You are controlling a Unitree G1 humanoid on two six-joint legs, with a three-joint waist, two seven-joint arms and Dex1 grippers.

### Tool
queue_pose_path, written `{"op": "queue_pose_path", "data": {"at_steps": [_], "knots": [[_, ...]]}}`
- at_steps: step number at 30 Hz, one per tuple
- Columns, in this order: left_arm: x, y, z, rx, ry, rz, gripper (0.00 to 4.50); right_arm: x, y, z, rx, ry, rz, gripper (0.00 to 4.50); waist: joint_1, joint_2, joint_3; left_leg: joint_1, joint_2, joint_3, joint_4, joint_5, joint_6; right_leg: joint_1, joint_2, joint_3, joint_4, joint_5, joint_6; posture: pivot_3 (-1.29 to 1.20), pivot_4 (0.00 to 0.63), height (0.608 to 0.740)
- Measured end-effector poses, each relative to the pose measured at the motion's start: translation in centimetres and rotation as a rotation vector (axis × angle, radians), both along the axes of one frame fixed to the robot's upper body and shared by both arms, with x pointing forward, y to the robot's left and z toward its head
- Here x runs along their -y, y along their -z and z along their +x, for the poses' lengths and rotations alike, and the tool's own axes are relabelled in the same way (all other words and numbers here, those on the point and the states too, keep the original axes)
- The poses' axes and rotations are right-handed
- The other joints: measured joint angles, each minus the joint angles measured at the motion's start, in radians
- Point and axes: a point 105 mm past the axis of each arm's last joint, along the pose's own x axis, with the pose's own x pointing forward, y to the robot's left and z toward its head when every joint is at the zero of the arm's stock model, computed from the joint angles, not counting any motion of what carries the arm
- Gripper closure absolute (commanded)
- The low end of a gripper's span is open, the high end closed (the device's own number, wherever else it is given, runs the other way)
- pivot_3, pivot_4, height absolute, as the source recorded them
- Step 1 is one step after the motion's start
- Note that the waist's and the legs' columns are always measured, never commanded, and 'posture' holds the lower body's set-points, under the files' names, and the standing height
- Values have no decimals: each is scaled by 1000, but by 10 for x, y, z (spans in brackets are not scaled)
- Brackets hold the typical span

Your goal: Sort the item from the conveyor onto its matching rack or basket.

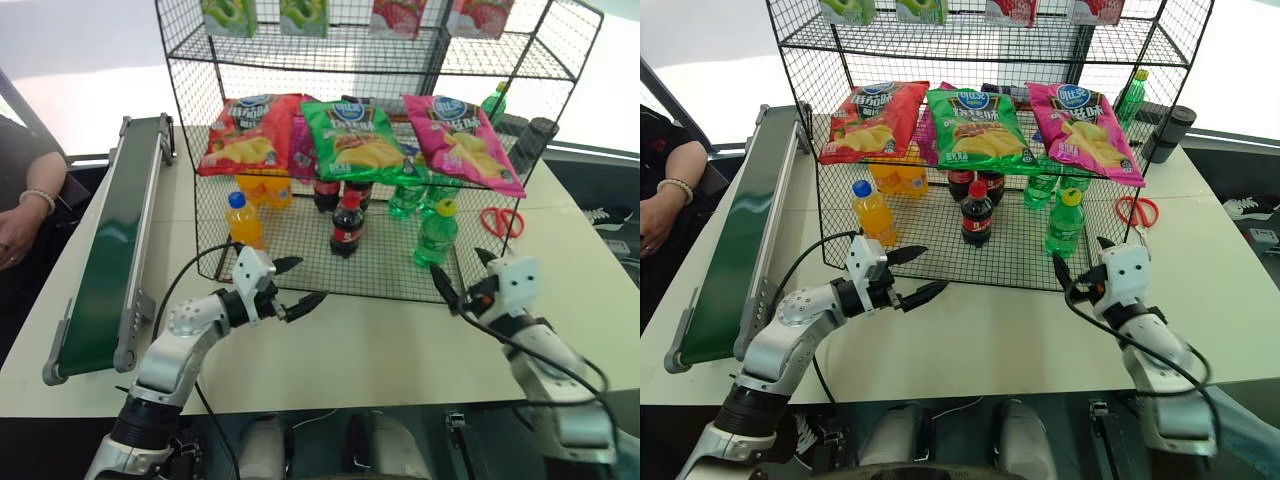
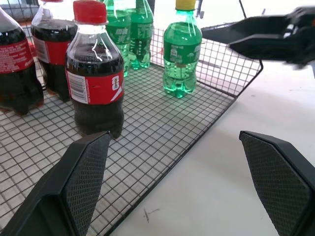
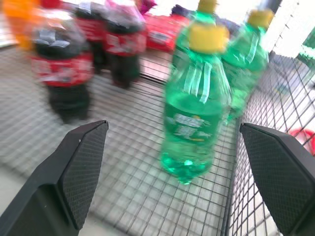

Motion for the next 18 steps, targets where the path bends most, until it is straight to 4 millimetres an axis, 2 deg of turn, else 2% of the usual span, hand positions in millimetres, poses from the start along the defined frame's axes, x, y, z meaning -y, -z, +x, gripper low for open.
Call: {"op": "queue_pose_path", "data": {"at_steps": [4, 9, 18], "knots": [[-21, 0, -1, -4, -24, 45, 0, -1, -12, -19, -28, -88, -39, 38, 2, 0, 0, 0, 1, 0, 0, 0, 0, 0, 0, 0, -1, -2, 2, 0, 150, 735], [-50, -1, -2, -7, -88, 88, 0, 9, -11, -32, -96, -117, -63, 38, 3, -1, 0, -1, 1, 0, 0, 0, 0, 0, 0, 0, -2, 0, 0, 0, 150, 735], [-70, 10, -10, -48, -147, 103, 0, 12, -6, -36, -144, -128, -69, 38, 3, -1, -1, -1, 1, 0, 0, 0, 0, 0, -1, 0, -2, -1, 0, 0, 150, 735]]}}
